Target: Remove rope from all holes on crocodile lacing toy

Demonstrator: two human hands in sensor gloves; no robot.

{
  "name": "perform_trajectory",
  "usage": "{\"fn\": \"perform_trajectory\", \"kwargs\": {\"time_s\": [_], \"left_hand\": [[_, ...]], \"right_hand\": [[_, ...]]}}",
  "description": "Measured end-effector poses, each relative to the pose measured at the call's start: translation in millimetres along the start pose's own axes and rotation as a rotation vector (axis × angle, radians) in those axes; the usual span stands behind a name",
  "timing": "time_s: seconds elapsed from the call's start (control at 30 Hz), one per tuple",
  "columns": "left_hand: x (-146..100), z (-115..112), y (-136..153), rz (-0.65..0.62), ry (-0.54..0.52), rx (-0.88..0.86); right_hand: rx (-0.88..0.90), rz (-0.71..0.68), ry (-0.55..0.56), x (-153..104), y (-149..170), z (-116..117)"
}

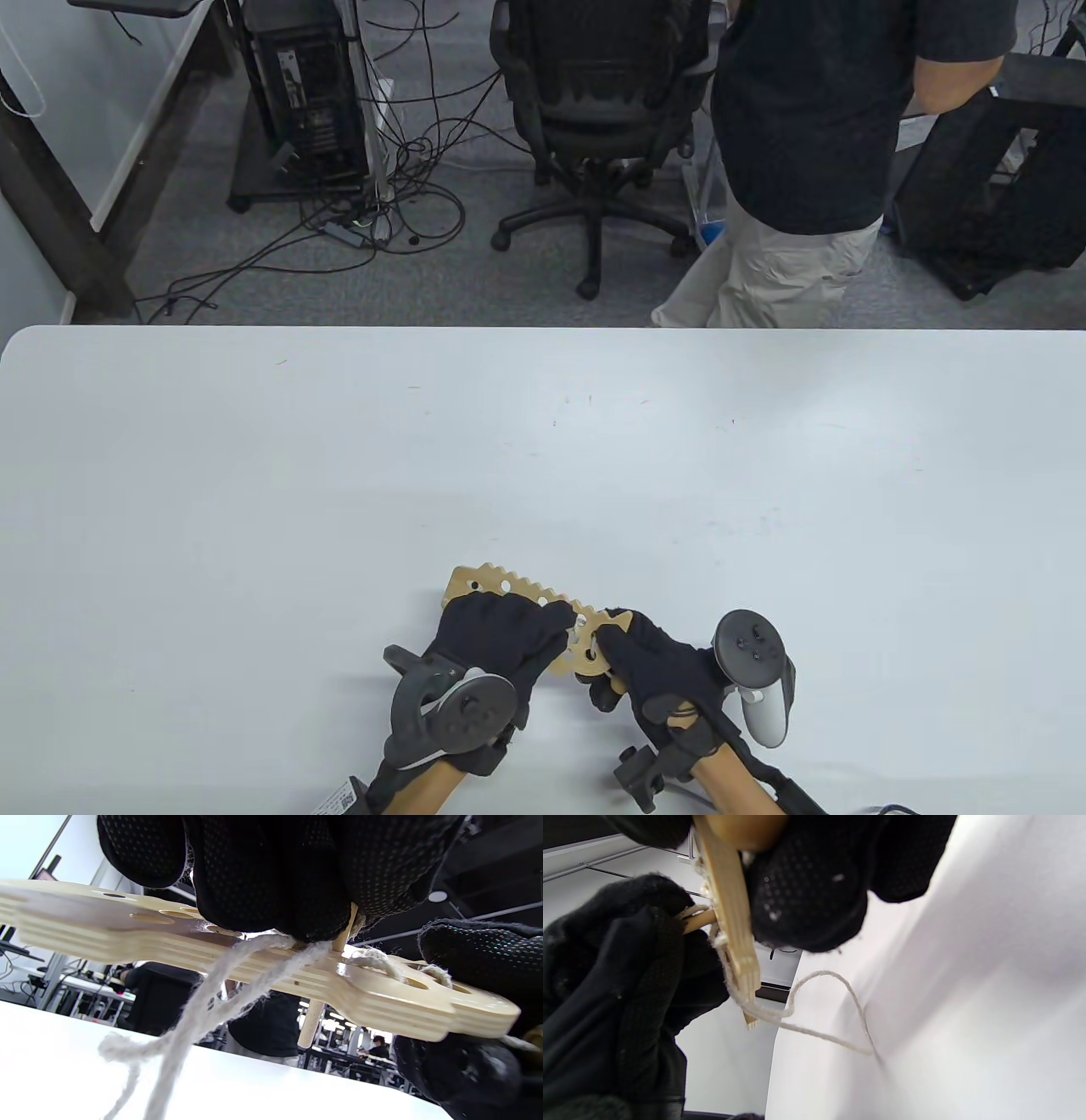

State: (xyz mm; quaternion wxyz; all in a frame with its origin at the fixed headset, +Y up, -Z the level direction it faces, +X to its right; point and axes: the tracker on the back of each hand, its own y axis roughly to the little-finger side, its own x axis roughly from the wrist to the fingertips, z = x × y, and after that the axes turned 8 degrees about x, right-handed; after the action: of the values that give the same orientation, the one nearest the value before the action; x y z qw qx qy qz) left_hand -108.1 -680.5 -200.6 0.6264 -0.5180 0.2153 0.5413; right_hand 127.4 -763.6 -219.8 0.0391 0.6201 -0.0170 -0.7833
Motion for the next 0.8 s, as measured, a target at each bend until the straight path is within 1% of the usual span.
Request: {"fn": "perform_trajectory", "kwargs": {"time_s": [0.1, 0.17, 0.27, 0.33, 0.43, 0.57, 0.63, 0.7, 0.8], "left_hand": [[1, 3, 2, -0.001, 0.002, -0.036], [2, 9, 7, 0.017, -0.032, -0.070], [2, 22, 25, 0.110, -0.105, -0.126], [1, 23, 37, 0.171, -0.119, -0.186], [1, 16, 56, 0.278, -0.118, -0.320], [1, -1, 69, 0.373, -0.052, -0.429], [0, -10, 73, 0.419, -0.017, -0.483], [0, -18, 77, 0.438, 0.020, -0.540], [1, -28, 79, 0.418, 0.067, -0.647]], "right_hand": [[0.006, -0.012, 0.036, 0, -3, -5], [0.025, -0.023, 0.067, -1, -4, -10], [0.093, -0.040, 0.128, -4, -7, -19], [0.132, -0.042, 0.156, -6, -8, -23], [0.192, -0.043, 0.179, -7, -7, -28], [0.255, -0.054, 0.160, -6, -7, -32], [0.313, -0.058, 0.130, -6, -7, -33], [0.372, -0.057, 0.093, -5, -6, -32], [0.434, -0.057, 0.046, -4, -6, -30]]}}
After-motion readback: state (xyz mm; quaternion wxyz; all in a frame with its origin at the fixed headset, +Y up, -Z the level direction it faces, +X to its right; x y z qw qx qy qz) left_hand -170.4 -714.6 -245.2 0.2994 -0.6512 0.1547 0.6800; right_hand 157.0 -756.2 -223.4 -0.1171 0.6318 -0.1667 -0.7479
